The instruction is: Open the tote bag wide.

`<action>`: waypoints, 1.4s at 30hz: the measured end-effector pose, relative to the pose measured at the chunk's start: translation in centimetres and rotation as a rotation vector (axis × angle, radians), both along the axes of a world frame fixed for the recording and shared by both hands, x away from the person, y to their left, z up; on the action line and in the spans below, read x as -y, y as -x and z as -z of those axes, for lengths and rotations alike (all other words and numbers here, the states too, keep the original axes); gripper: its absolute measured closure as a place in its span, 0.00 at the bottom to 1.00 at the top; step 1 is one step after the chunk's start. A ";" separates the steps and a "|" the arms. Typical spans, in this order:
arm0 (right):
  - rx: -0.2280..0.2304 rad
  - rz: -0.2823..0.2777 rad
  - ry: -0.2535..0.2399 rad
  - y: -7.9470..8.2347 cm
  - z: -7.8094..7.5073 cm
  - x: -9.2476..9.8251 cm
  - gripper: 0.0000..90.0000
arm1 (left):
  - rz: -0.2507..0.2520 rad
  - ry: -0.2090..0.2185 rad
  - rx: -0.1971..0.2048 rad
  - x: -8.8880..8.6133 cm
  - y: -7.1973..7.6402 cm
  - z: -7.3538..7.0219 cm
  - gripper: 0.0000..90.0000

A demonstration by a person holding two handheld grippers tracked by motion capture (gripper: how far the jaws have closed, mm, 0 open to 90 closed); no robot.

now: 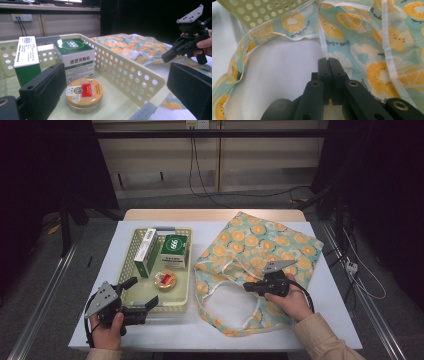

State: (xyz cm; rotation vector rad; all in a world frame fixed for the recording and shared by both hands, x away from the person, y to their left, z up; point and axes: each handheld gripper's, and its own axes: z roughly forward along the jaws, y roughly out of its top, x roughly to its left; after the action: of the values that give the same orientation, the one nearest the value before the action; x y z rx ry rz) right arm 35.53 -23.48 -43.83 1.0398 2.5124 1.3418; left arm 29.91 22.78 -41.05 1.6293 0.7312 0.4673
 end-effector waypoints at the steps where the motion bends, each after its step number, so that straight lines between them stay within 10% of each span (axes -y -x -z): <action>1: -0.001 0.007 -0.010 -0.1 -0.1 0.1 0.98 | 0.000 0.001 0.000 0.0 0.0 0.0 0.03; 42: 0.052 0.029 -0.005 -0.5 -2.2 0.7 1.00 | -0.003 0.004 0.000 0.0 0.0 0.0 0.03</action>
State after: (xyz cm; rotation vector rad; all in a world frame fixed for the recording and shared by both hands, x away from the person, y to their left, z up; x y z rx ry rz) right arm 35.99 -24.22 -41.65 1.0246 2.4489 1.3497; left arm 29.89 22.79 -41.03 1.6249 0.7345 0.4675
